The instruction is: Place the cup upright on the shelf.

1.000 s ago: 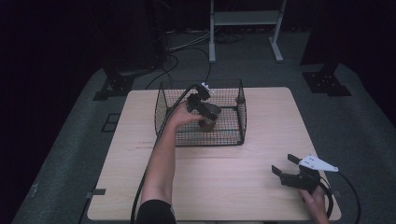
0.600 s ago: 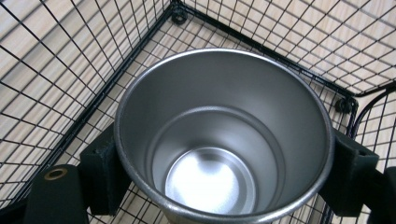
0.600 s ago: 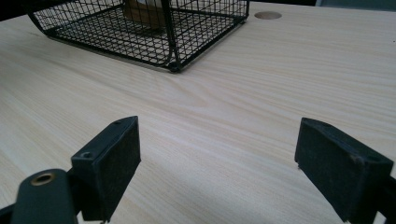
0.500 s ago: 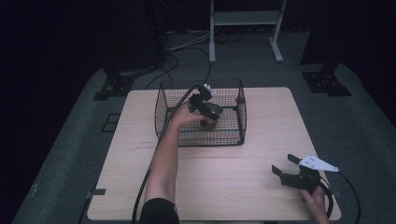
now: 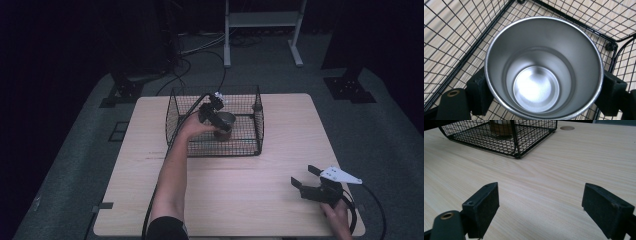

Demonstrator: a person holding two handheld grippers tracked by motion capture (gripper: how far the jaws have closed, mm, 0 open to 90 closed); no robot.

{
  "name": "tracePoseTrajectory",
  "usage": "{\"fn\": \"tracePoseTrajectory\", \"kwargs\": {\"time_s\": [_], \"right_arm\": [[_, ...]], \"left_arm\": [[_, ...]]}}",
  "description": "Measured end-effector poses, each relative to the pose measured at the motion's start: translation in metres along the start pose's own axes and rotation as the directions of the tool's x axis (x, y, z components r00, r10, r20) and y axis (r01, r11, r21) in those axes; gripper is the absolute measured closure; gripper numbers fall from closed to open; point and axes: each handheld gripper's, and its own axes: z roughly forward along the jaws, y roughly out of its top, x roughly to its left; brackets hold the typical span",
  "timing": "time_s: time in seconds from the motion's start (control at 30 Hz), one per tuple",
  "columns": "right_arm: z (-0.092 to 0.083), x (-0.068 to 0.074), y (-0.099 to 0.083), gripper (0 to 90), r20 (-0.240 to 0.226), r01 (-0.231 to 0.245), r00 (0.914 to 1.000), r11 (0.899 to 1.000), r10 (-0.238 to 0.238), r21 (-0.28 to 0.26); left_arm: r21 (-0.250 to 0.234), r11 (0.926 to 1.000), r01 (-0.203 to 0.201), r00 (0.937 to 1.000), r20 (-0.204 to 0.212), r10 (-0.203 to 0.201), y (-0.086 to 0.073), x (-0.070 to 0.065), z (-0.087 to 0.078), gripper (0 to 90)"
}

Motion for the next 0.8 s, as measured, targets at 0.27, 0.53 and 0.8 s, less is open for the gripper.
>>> {"fn": "tracePoseTrajectory", "kwargs": {"time_s": [0.27,0.53,0.8], "right_arm": [[0.0001,0.0,0.0,13.6,0.0,0.0,1.0,1.0,0.0,0.0],[0.0001,0.0,0.0,13.6,-0.002,0.0,1.0,1.0,0.0,0.0],[0.0,-0.0002,0.0,13.6,-0.003,-0.004,1.0,1.0,0.004,-0.001]], "left_arm": [[0.028,0.9995,-0.012,0.9999,-0.009,0.012,0.0005,-0.0036,0.0015,14.0],[0.055,0.9979,-0.033,0.9991,-0.023,0.035,0.0015,-0.0074,0.0009,13.1],[0.047,0.9979,-0.045,0.9984,-0.034,0.046,0.0013,-0.0089,-0.0039,11.1]]}}
